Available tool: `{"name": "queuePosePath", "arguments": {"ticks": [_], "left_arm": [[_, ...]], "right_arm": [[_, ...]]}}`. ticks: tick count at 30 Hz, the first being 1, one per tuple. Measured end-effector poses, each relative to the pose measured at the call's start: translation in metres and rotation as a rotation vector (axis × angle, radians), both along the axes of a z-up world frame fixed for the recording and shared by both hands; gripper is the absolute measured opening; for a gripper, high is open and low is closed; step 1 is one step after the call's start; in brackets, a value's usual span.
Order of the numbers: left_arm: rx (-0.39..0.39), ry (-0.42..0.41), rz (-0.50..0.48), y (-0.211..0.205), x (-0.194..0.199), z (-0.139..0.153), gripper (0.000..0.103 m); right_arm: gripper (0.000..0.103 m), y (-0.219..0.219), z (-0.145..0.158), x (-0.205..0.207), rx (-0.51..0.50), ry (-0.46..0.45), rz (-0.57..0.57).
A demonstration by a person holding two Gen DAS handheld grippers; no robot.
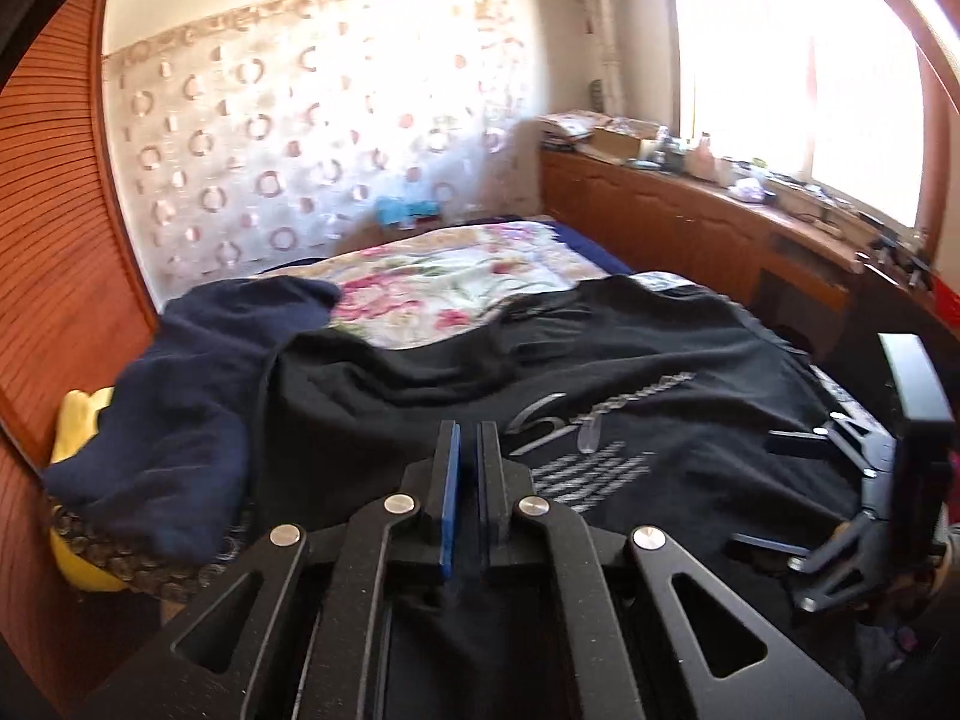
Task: Fold small clothes
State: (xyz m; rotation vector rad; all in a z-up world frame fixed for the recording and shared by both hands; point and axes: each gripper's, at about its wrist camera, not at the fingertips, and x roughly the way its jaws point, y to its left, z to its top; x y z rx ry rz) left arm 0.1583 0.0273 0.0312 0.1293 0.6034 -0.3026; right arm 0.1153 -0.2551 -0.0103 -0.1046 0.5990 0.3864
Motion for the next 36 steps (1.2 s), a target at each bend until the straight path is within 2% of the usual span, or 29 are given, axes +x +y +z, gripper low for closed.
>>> {"name": "queuePosePath", "arguments": {"ticks": [2,4,5,6,7,9,12,15,17,20,28,31,35,36], "left_arm": [[-0.007,-0.002,-0.008,-0.001,-0.006,0.002,0.023],[-0.02,-0.009,-0.018,0.002,-0.016,0.005,0.043],[-0.026,-0.014,-0.017,0.006,-0.021,0.006,0.045],[-0.022,-0.012,-0.01,0.009,-0.024,0.006,0.054],[-0.017,-0.011,0.0,0.013,-0.027,0.006,0.071],[-0.007,-0.01,0.025,0.021,-0.032,-0.001,0.08],[-0.006,0.029,0.054,0.037,-0.037,-0.022,0.081],[0.003,0.076,0.102,0.054,-0.04,-0.048,0.081],[0.01,0.108,0.124,0.063,-0.04,-0.063,0.081],[0.016,0.141,0.153,0.076,-0.04,-0.08,0.081],[0.036,0.26,0.181,0.094,-0.028,-0.113,0.082],[0.017,0.282,0.176,0.098,-0.026,-0.116,0.082],[0.006,0.296,0.175,0.102,-0.025,-0.119,0.091],[0.014,0.301,0.164,0.101,-0.024,-0.119,0.097]], "right_arm": [[0.101,-0.005,0.0,0.001,0.01,0.009,-0.008],[0.101,-0.01,0.0,0.002,0.013,0.01,-0.016],[0.101,-0.013,0.0,0.002,0.017,0.011,-0.019],[0.101,-0.014,0.0,0.002,0.021,0.014,-0.02],[0.101,-0.016,0.0,0.001,0.026,0.015,-0.019],[0.101,-0.016,0.001,0.001,0.034,0.016,-0.008],[0.101,-0.014,0.007,0.002,0.046,0.024,0.027],[0.092,-0.01,0.013,0.005,0.062,0.023,0.089],[0.078,-0.003,0.018,0.008,0.063,0.022,0.139],[0.064,0.016,0.023,0.017,0.053,0.021,0.212],[0.06,0.096,0.021,0.065,0.043,0.084,0.422],[0.057,0.129,0.013,0.085,0.024,0.113,0.472],[0.051,0.157,-0.001,0.11,-0.021,0.152,0.492],[0.05,0.163,-0.005,0.116,-0.029,0.163,0.498]]}}
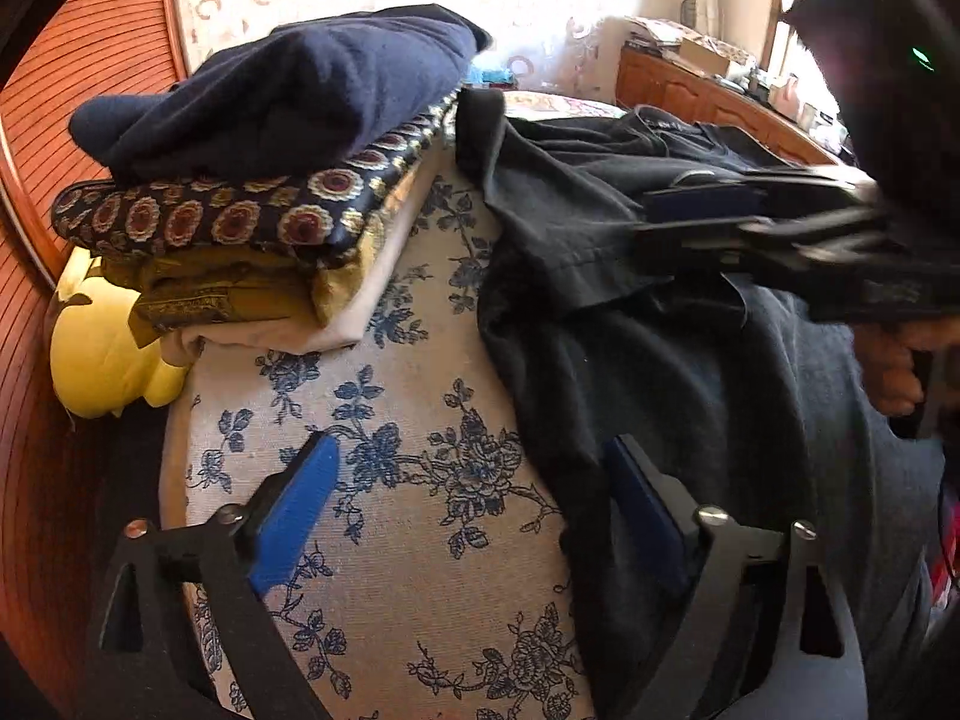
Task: Fold small clothes
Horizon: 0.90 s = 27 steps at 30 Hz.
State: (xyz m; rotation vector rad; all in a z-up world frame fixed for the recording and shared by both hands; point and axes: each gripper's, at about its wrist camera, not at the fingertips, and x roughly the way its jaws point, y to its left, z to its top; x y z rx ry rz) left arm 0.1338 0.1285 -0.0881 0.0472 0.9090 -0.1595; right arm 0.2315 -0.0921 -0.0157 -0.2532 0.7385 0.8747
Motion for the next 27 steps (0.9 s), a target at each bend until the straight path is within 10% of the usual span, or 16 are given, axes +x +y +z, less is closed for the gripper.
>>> {"name": "queuePosePath", "arguments": {"ticks": [13,22,27], "left_arm": [[0.005,0.01,-0.016,-0.003,0.0,-0.003,0.103],[0.005,0.01,-0.016,-0.002,-0.001,-0.003,0.103],[0.006,0.01,-0.016,-0.002,-0.001,-0.003,0.103]], "right_arm": [[0.009,0.043,-0.025,0.026,-0.095,-0.01,0.081],[0.006,-0.04,0.013,0.024,0.218,-0.033,-0.036],[0.006,-0.065,-0.001,0.039,0.145,-0.041,-0.207]]}}
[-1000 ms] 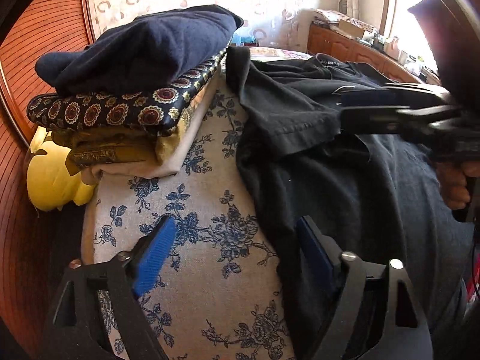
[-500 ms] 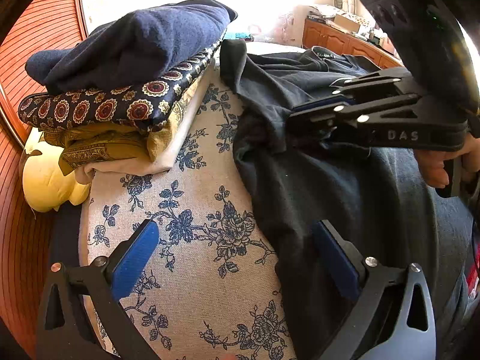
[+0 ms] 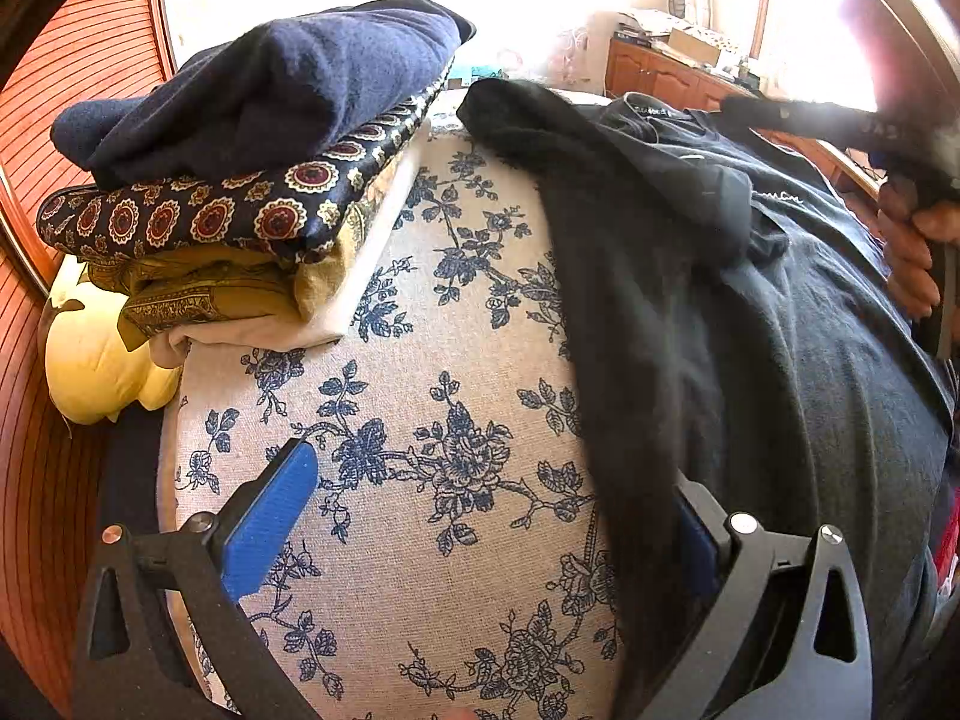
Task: Fold small clothes
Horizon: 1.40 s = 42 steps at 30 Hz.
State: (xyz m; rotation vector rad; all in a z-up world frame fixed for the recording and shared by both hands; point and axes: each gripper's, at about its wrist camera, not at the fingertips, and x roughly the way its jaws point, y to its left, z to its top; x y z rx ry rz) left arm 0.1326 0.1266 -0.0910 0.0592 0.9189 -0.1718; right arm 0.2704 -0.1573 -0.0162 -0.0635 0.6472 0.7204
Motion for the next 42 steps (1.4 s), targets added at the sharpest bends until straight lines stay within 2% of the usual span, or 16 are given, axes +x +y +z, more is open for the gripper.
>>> {"name": "queuePosePath", "arguments": {"ticks": [4,6,7,8,11,12,14,16,20,24,25,26,28,32,36,42], "left_arm": [[0.0,0.0,0.0,-0.001,0.001,-0.001,0.103],[0.002,-0.001,0.002,-0.002,0.001,0.0,0.103],[0.005,-0.001,0.006,-0.001,0.001,0.0,0.103],[0.01,-0.004,0.022,-0.001,0.002,0.001,0.103],[-0.036,-0.036,0.031,0.0,-0.001,0.011,0.099],[-0.062,-0.054,0.013,-0.003,-0.001,0.016,0.095],[-0.061,-0.062,-0.019,-0.013,0.0,0.021,0.077],[-0.04,-0.048,-0.046,-0.023,0.004,0.021,0.053],[-0.007,-0.021,-0.076,-0.036,0.01,0.012,0.039],[-0.034,-0.032,-0.07,-0.035,0.009,0.013,0.007],[-0.03,-0.037,-0.064,-0.034,0.008,0.014,0.005],[-0.028,-0.044,-0.059,-0.033,0.006,0.015,0.005],[-0.049,-0.066,-0.043,-0.027,-0.002,0.02,0.004],[-0.068,-0.114,0.006,-0.012,-0.014,0.031,0.003],[-0.11,-0.128,0.034,0.005,-0.02,0.035,0.003],[-0.139,-0.118,0.053,0.013,-0.023,0.025,0.003]], "right_arm": [[0.006,-0.006,-0.011,0.006,-0.064,-0.004,-0.091],[0.007,-0.003,-0.01,0.011,-0.064,-0.006,-0.083],[0.013,0.003,-0.012,0.009,-0.061,-0.004,-0.069],[0.027,0.011,-0.013,0.007,-0.057,-0.002,-0.047],[0.044,0.024,-0.01,-0.001,-0.06,-0.002,0.027],[0.045,0.029,-0.014,0.001,-0.065,0.002,0.058],[0.046,0.041,-0.019,0.004,-0.077,0.025,0.11],[0.046,0.055,-0.029,0.007,-0.102,0.047,0.14],[0.045,0.073,-0.048,0.019,-0.191,0.062,0.161],[0.045,0.082,-0.061,0.024,-0.257,0.042,0.153],[0.039,0.083,-0.06,0.026,-0.26,0.041,0.152],[0.022,0.083,-0.06,0.028,-0.268,0.036,0.145],[0.006,0.078,-0.052,0.028,-0.256,0.04,0.148],[0.003,0.052,-0.015,0.023,-0.137,0.01,0.127],[0.003,0.034,0.015,0.029,-0.074,-0.046,0.057],[0.003,0.005,0.027,0.047,-0.066,-0.016,-0.118]]}}
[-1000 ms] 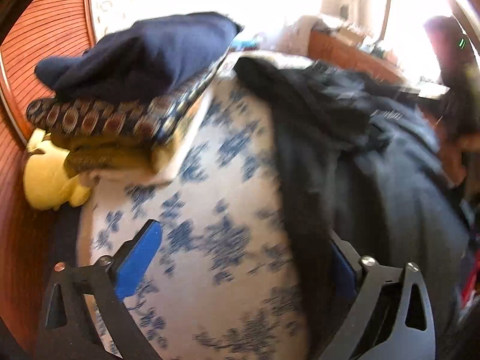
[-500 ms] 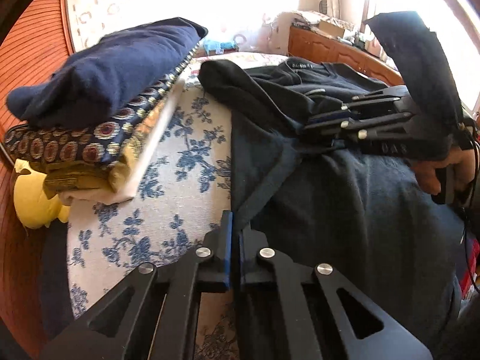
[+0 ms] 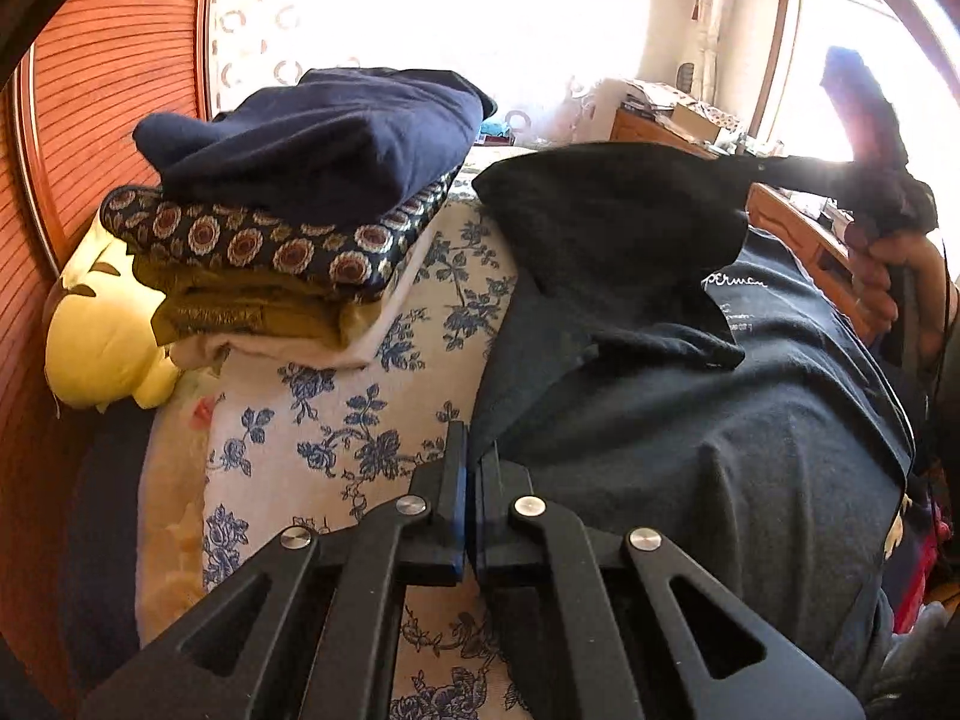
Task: Fold small clothes
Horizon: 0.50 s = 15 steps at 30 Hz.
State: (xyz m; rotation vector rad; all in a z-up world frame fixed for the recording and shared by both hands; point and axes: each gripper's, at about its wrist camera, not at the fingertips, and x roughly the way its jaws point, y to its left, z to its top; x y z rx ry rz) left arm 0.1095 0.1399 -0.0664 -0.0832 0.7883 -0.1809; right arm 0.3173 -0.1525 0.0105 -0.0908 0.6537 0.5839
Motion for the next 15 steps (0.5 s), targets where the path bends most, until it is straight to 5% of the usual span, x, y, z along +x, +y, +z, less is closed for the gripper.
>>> {"name": "queuePosePath", "arguments": {"ticks": [3,6,10,12,15], "left_arm": [[0.013,0.011,0.008,-0.001,0.001,-0.004,0.003],[0.01,0.008,0.005,0.0,0.0,-0.002,0.007],[0.037,-0.029,0.0,-0.002,-0.008,0.009,0.035],[0.031,-0.049,-0.012,-0.006,-0.009,0.017,0.049],[0.01,-0.086,-0.038,-0.015,-0.007,0.027,0.084]], "right_arm": [[0.004,0.003,-0.018,0.011,-0.112,0.042,-0.06],[0.023,0.006,-0.034,0.018,-0.195,0.041,-0.082],[0.045,-0.004,-0.043,0.018,-0.201,0.036,-0.085],[0.047,-0.016,-0.044,0.015,-0.181,0.039,-0.078],[0.053,-0.039,-0.036,0.006,-0.172,0.031,-0.088]]}}
